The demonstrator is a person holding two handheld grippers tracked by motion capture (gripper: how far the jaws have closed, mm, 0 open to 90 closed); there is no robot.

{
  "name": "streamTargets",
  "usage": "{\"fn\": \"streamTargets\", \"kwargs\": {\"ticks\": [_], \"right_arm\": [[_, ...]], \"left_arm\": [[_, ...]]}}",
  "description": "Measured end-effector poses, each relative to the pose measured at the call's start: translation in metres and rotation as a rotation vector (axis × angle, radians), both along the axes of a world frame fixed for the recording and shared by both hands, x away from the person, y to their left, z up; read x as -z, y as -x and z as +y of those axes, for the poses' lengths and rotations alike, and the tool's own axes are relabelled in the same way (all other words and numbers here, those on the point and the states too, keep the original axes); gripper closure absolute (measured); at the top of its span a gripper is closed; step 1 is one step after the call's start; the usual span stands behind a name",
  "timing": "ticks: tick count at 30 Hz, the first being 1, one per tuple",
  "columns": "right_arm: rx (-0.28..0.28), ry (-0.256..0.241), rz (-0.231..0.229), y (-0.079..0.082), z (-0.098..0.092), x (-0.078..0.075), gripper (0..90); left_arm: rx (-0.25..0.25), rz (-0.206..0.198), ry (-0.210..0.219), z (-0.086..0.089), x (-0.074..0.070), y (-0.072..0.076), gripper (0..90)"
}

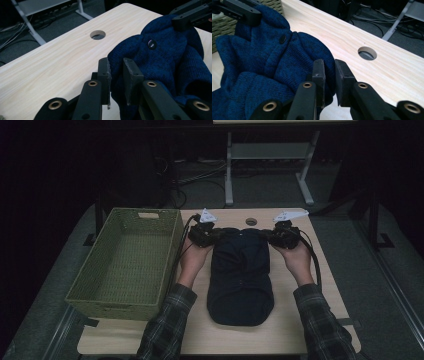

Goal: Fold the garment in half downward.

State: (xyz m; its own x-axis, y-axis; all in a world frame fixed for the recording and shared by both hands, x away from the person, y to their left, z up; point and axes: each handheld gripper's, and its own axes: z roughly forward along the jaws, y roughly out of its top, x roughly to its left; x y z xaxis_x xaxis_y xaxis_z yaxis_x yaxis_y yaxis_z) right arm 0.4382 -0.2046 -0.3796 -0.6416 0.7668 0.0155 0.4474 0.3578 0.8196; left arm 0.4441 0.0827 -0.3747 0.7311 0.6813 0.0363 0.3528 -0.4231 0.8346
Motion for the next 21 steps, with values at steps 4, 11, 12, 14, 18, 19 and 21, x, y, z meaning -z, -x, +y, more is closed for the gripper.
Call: {"fn": "streamTargets", "kwargs": {"ticks": [4, 11, 12, 14, 18, 19, 21], "right_arm": [[-0.012, 0.003, -0.022, 0.016, 0.000, 0.003, 79.2], [-0.018, 0.025, -0.060, 0.033, 0.005, 0.001, 79.2], [-0.015, 0.027, -0.060, 0.031, 0.006, -0.001, 79.1], [-0.009, 0.027, -0.070, 0.027, 0.006, -0.005, 79.2], [-0.001, 0.022, -0.089, 0.017, 0.006, -0.022, 79.1], [0.000, 0.018, -0.100, 0.014, 0.005, -0.028, 78.9], [-0.002, -0.005, -0.125, 0.015, 0.003, -0.041, 78.7]], "left_arm": [[0.014, -0.013, 0.008, 0.002, 0.004, 0.015, 76.9], [0.010, -0.026, 0.024, 0.003, 0.003, 0.016, 76.8], [0.004, -0.028, 0.032, 0.003, 0.001, 0.015, 76.8], [0.001, -0.035, 0.038, 0.002, -0.007, 0.010, 76.8], [-0.004, -0.060, 0.060, 0.003, -0.027, 0.003, 76.6], [-0.005, -0.067, 0.068, 0.004, -0.031, 0.002, 76.6], [-0.005, -0.085, 0.086, 0.005, -0.039, 0.004, 76.4]]}}
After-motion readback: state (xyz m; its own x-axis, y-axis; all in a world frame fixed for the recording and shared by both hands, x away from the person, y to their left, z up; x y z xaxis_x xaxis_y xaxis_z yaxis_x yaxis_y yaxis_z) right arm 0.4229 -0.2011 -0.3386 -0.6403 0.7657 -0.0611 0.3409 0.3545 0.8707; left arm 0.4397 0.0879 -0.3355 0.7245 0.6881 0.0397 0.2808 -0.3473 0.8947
